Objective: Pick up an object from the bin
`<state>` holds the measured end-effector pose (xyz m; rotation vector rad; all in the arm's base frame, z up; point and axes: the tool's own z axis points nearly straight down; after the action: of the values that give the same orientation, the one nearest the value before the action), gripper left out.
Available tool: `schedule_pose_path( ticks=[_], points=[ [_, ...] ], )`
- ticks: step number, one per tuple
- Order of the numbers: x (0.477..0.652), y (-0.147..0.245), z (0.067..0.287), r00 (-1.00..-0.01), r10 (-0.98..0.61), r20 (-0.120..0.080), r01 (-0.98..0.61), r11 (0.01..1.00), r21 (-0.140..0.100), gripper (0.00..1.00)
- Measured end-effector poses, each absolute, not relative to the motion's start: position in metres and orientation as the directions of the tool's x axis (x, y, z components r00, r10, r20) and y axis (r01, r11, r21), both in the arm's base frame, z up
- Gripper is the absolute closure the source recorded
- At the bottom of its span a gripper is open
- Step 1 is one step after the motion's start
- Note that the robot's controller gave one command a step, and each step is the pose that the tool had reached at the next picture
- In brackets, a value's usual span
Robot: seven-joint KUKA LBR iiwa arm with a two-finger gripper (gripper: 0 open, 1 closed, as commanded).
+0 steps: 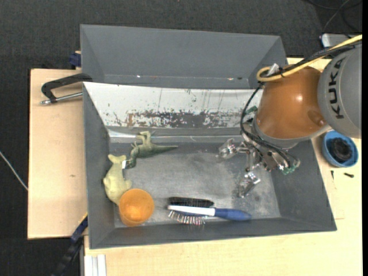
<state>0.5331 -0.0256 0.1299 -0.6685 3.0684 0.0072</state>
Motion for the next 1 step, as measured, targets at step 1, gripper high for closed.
schedule_pose_path(
  ticks=[1],
  points=[
    [0.4913,0.0269,0.1513,-0.854,-0.521,-0.002,-0.521,0.853,0.003,0.00]
  ],
)
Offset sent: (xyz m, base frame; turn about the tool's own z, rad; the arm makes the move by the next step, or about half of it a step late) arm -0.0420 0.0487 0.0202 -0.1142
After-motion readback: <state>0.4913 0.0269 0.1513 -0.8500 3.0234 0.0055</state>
